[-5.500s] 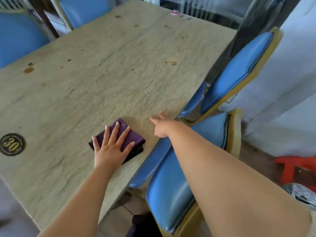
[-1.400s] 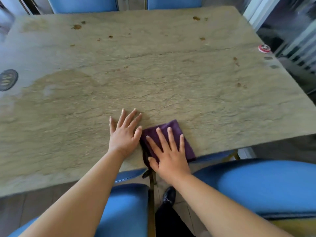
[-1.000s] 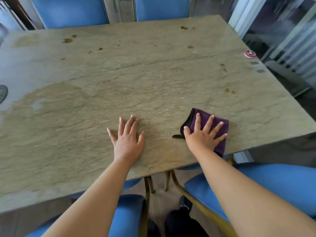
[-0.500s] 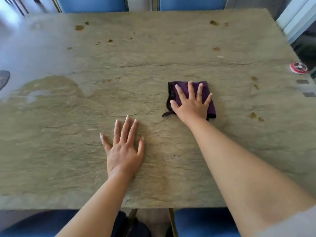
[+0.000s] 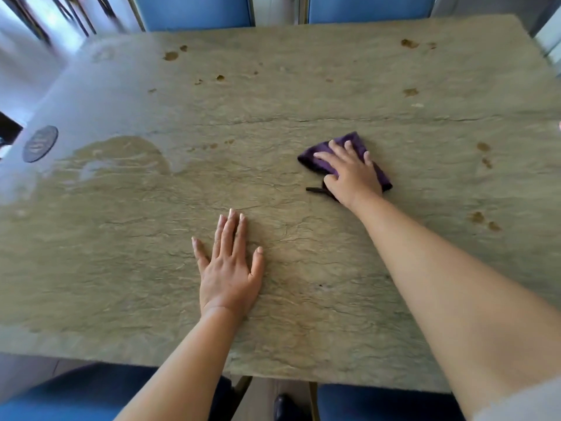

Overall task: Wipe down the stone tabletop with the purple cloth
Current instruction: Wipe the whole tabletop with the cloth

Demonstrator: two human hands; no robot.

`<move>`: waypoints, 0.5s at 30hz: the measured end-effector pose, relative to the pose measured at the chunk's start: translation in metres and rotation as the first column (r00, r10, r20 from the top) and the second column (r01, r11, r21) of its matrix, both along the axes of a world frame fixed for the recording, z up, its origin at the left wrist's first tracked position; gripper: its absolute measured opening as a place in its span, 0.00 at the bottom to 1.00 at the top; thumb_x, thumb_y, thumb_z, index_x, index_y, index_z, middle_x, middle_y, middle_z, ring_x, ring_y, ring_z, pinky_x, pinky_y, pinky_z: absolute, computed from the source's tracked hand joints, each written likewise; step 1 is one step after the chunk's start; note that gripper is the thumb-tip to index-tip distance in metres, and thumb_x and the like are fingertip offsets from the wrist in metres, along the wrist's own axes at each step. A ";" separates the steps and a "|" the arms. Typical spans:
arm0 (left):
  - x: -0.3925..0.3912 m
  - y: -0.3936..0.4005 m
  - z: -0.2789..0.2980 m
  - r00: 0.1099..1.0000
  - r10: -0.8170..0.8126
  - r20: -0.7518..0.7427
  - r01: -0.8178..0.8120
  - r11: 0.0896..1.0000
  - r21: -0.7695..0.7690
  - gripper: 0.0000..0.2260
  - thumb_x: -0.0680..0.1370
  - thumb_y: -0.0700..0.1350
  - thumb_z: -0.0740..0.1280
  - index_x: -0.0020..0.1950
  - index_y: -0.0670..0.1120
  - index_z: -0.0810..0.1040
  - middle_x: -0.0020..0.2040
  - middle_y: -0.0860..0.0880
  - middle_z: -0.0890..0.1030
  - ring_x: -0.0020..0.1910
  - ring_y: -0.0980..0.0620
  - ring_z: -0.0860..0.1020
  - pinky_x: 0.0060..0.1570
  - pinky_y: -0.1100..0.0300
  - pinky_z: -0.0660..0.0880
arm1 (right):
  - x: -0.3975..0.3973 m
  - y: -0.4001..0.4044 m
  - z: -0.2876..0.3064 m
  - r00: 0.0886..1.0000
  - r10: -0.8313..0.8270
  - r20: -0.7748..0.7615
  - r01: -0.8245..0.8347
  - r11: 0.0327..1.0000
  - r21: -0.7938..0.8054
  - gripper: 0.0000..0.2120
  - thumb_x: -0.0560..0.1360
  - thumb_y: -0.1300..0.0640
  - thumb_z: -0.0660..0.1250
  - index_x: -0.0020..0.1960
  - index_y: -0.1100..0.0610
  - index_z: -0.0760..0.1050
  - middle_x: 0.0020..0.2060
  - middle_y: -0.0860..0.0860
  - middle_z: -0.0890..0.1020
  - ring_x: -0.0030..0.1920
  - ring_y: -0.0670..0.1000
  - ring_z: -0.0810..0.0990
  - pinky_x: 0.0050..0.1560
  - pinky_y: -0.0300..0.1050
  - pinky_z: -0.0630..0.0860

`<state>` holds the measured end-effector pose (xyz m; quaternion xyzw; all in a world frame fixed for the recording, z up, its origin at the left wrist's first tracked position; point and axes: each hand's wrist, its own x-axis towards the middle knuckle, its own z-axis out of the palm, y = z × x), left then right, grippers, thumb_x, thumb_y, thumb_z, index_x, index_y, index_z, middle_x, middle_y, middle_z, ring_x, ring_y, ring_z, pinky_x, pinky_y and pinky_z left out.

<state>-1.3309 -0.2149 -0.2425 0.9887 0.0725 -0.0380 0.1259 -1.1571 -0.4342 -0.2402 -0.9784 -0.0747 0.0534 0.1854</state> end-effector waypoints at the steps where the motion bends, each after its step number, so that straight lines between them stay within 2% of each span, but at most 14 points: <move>1: 0.000 0.000 0.000 1.000 -0.008 -0.003 0.008 1.000 0.006 0.33 0.75 0.62 0.37 0.79 0.54 0.44 0.79 0.59 0.40 0.75 0.61 0.35 0.74 0.42 0.35 | 0.000 0.007 0.001 0.993 -0.117 -0.006 0.116 0.993 -0.012 0.27 0.74 0.56 0.58 0.71 0.40 0.63 0.77 0.45 0.55 0.77 0.50 0.47 0.75 0.57 0.41; 3: 0.000 0.001 -0.001 1.000 -0.021 -0.007 0.021 1.000 0.005 0.33 0.74 0.62 0.37 0.79 0.53 0.43 0.79 0.58 0.40 0.75 0.61 0.35 0.73 0.42 0.35 | -0.015 0.040 0.001 0.988 -0.151 0.009 0.151 0.987 -0.049 0.27 0.75 0.53 0.58 0.73 0.43 0.60 0.78 0.47 0.53 0.77 0.52 0.46 0.75 0.57 0.40; 8: 0.001 0.008 -0.003 0.998 0.001 0.058 0.005 0.995 -0.104 0.33 0.74 0.60 0.38 0.79 0.53 0.48 0.79 0.58 0.46 0.76 0.62 0.40 0.74 0.42 0.36 | -0.139 0.094 -0.001 0.973 0.224 0.047 -0.226 0.973 0.043 0.30 0.74 0.53 0.60 0.75 0.46 0.57 0.78 0.48 0.51 0.78 0.51 0.45 0.75 0.54 0.38; 12: -0.002 0.009 -0.004 0.997 -0.014 0.081 0.027 0.987 -0.161 0.32 0.74 0.59 0.38 0.79 0.54 0.51 0.79 0.57 0.49 0.77 0.61 0.42 0.73 0.42 0.35 | -0.221 0.032 0.005 0.864 0.504 0.010 -0.504 0.863 0.036 0.31 0.71 0.53 0.52 0.75 0.43 0.58 0.77 0.44 0.53 0.77 0.46 0.45 0.75 0.48 0.37; 14: -0.003 0.008 -0.003 0.999 -0.030 0.041 0.035 0.991 -0.131 0.30 0.76 0.59 0.40 0.78 0.55 0.53 0.79 0.56 0.47 0.77 0.60 0.41 0.73 0.43 0.33 | -0.217 -0.009 0.003 0.868 0.497 -0.011 -0.497 0.868 0.006 0.32 0.70 0.54 0.50 0.74 0.41 0.59 0.77 0.42 0.54 0.77 0.44 0.46 0.76 0.47 0.39; 15: -0.005 0.007 -0.003 0.999 -0.037 0.015 0.039 0.993 -0.115 0.28 0.78 0.59 0.42 0.78 0.55 0.54 0.79 0.56 0.47 0.77 0.59 0.40 0.73 0.43 0.32 | -0.207 -0.024 0.001 0.912 0.410 -0.019 -0.410 0.912 0.002 0.32 0.70 0.55 0.51 0.74 0.41 0.60 0.76 0.42 0.55 0.77 0.45 0.48 0.76 0.50 0.42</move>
